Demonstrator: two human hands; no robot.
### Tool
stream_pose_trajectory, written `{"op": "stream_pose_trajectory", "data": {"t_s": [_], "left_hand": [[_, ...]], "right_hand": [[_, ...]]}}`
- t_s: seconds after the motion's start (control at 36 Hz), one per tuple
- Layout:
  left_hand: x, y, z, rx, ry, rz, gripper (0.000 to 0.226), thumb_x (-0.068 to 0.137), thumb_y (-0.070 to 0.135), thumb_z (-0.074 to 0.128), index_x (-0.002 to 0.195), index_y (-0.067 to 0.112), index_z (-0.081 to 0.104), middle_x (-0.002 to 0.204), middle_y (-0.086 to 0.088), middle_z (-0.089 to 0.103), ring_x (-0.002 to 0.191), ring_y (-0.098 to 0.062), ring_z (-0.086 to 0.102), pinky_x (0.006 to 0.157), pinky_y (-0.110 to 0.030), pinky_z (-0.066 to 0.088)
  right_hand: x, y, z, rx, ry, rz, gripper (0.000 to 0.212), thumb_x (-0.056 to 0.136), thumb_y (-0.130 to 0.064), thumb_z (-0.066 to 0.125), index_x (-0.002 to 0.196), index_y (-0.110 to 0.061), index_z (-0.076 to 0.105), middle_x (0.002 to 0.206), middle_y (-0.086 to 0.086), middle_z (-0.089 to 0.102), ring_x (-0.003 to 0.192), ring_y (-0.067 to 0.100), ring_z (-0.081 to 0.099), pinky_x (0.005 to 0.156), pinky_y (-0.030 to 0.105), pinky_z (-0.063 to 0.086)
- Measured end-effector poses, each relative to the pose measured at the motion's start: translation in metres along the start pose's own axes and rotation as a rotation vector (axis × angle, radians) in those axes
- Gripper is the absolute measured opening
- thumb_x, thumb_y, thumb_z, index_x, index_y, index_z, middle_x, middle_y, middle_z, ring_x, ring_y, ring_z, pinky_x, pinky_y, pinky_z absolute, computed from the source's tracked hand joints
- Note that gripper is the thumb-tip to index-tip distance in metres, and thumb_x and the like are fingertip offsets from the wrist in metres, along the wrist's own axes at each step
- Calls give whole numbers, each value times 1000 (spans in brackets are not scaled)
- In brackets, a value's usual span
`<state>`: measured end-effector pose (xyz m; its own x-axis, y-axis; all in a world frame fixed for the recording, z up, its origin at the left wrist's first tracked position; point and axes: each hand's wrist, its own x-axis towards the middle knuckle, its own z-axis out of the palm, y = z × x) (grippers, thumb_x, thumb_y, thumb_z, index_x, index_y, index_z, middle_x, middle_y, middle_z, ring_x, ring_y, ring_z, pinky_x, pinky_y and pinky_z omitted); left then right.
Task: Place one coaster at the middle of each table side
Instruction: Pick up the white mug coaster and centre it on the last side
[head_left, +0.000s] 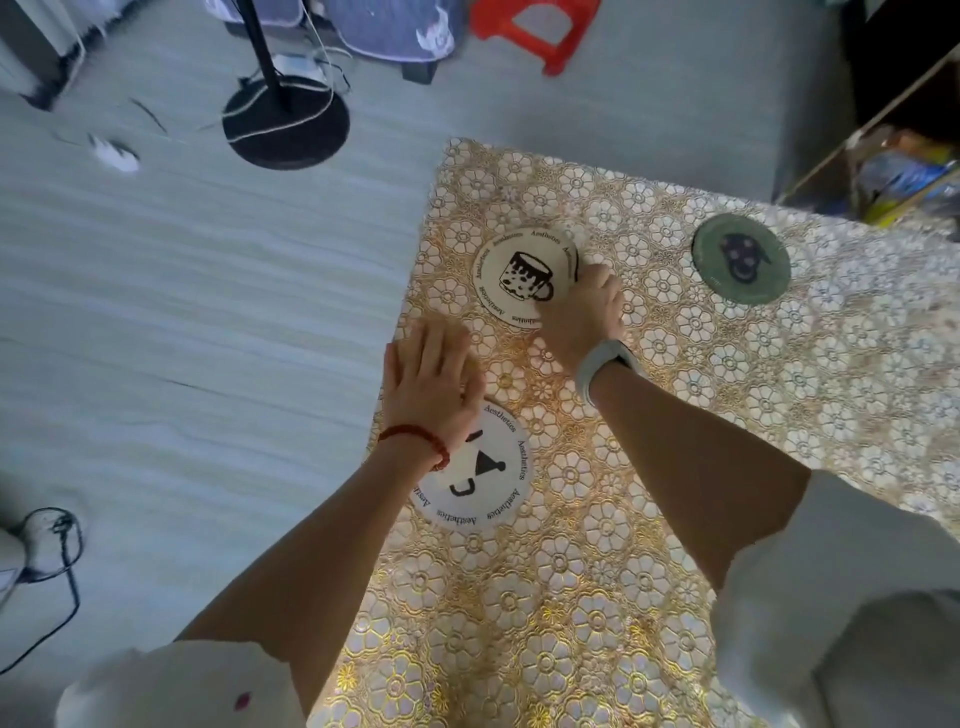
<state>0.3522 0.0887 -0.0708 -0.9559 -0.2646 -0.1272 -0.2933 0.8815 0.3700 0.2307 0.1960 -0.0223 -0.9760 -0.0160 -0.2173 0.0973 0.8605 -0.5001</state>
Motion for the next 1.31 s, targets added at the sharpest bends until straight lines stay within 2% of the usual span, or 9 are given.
{"op": "stream_pose_trajectory", "data": {"t_s": [0.08,0.17,0.31,0.42,0.53,0.83,1.08,1.17,1.31], "left_hand": [[3,-1,-8,-60,-60,-2,47,90,40,27,134,24,23,152,-4,15,141,-22,5,114,-51,10],[4,3,-21,-140,-86,-56,47,90,39,29,134,23,29,152,-4,17,140,-24,12,113,-49,12],[-30,33,-31,-138,51,-106,40,90,29,38,128,19,43,147,-10,29,137,-28,22,111,-55,22],[-84,77,-21,-149,10,-56,42,89,27,41,130,17,40,148,-11,28,138,-28,20,112,-53,18],[-158,113,4,-179,-8,-43,44,87,27,44,130,18,41,145,-9,34,135,-27,26,111,-54,16],[-364,184,84,-204,-105,-104,46,80,23,49,126,22,46,139,-4,42,135,-25,28,110,-51,15],[-416,199,113,-58,-132,-9,50,80,35,39,128,23,42,148,-6,32,139,-29,20,107,-61,17],[-418,194,116,-45,-194,17,58,79,45,36,134,30,29,153,-5,18,141,-29,6,109,-62,9],[-409,187,118,4,-288,71,84,72,53,57,138,37,9,155,-2,-3,141,-26,-11,109,-63,1]], "right_hand": [[-6,1,-8,224,13,-48,9,88,-6,35,97,-9,33,91,13,61,81,32,60,68,48,53],[-24,12,-19,441,60,-92,12,87,-3,35,90,-14,32,70,-2,53,61,21,56,44,32,48],[-61,62,-47,819,128,62,25,81,9,40,86,-15,39,85,-5,50,86,21,57,62,37,57],[-112,116,-82,997,72,184,38,80,13,36,75,-24,41,89,0,52,81,18,55,53,24,53],[-175,184,-105,876,87,189,38,81,11,38,73,-25,45,76,1,52,59,9,52,48,31,49],[-333,356,-130,398,-167,123,21,85,2,41,92,-16,49,86,7,61,72,21,54,54,24,41],[-376,382,-127,364,-155,91,16,89,-8,45,101,-17,51,86,-2,60,76,18,58,54,22,42],[-375,380,-127,354,-137,91,18,89,-10,46,106,-14,52,90,4,63,80,23,60,66,37,52],[-374,378,-126,340,-116,87,18,89,-9,47,106,-12,53,87,-1,61,78,20,60,67,36,54]]}}
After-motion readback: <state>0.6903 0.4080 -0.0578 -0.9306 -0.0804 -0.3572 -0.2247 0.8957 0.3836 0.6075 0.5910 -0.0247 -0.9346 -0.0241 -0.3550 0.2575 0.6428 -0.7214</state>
